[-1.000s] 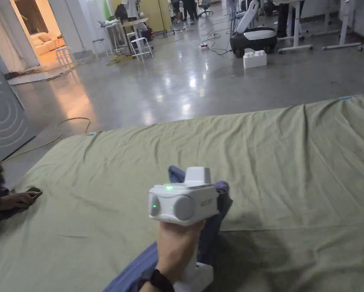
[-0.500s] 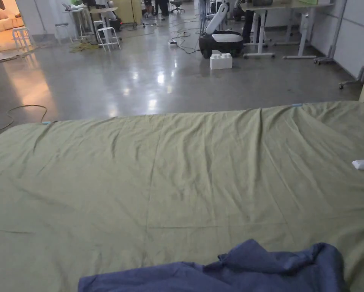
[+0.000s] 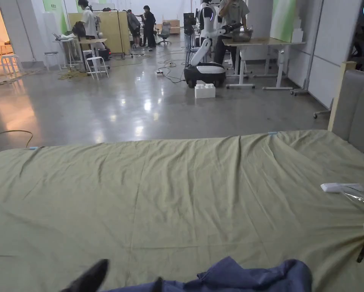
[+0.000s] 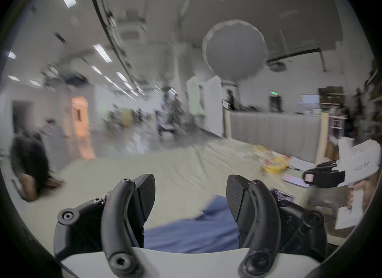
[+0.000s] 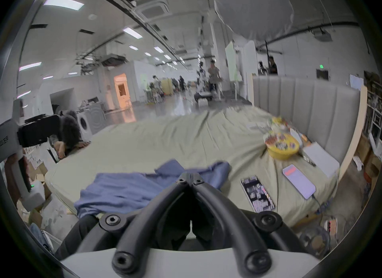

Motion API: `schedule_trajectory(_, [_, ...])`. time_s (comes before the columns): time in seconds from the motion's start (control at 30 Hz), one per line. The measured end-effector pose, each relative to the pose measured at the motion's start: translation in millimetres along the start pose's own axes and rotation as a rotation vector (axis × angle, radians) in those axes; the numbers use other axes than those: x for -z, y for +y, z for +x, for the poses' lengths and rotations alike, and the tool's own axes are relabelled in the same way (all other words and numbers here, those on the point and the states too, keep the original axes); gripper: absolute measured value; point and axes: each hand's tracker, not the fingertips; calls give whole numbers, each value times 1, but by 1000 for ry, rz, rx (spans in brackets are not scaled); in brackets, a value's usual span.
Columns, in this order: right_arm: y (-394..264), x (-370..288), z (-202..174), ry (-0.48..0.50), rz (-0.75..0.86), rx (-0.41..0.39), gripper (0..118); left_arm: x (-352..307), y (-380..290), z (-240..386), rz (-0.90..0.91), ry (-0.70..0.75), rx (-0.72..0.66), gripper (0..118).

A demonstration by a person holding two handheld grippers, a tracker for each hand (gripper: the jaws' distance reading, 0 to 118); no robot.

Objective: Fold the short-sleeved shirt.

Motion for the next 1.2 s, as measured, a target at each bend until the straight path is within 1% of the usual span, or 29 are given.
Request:
schedule_trajectory(0.03, [6,-2,-4,4,28,-16,0,-16,4,-5,35,72,25,71])
schedule_trajectory(0.1, [12,-6,-10,20,74,-37,0,-41,12,-14,57,164,71,67])
schedule_trajectory(0.13, [15,-7,-12,25,86,-40,0,-44,13,-14,52,176,90,57])
schedule_trajectory(0.17, [18,-8,-14,30,104,-46,0,-50,16,-15,25,190,116,40])
schedule_trajectory(0.2, [20,-9,-16,37,103,-43,0,-53,17,-16,-23,192,139,13])
schedule_trajectory(0.23, [22,-9,-18,46,111,-43,0,-54,18,-18,-67,176,156,2])
schedule_trajectory(0.3, [25,-9,-21,57,118,-46,0,-56,16,-18,-121,216,143,0])
schedule_trajectory(0.37, [27,-9,-24,71,127,-65,0,-57,15,-22,-132,167,65,0])
schedule_trajectory(0.43, [28,-8,-29,69,126,-95,0,-57,13,-27,-124,190,-27,0])
schedule_trajectory(0.5, [28,-7,-32,63,129,-112,0,-57,15,-30,-119,198,-80,0])
schedule_trajectory(0.63, [25,-4,-29,73,114,-81,0,-57,14,-34,-124,202,-57,0])
schedule_trajectory(0.83, [22,0,-25,63,97,-44,0,-58,12,-40,-131,204,-72,0])
schedule_trajectory(0.9, [19,1,-23,62,91,-47,0,-54,8,-44,-147,203,-71,0])
schedule_trajectory(1.0, [15,4,-21,57,73,-60,0,-40,0,-56,-260,157,-116,0])
schedule_trajectory(1.07, [13,6,-21,58,50,-59,0,-22,-16,-70,-324,171,-120,0])
schedule_trajectory(1.13, [7,9,-19,53,20,-57,0,1,-31,-88,-399,169,-183,1])
schedule_trajectory(1.17, [5,11,-18,48,5,-57,0,12,-38,-96,-417,173,-215,5])
schedule_trajectory(1.2, [2,13,-17,42,-13,-55,0,26,-50,-106,-437,183,-244,6])
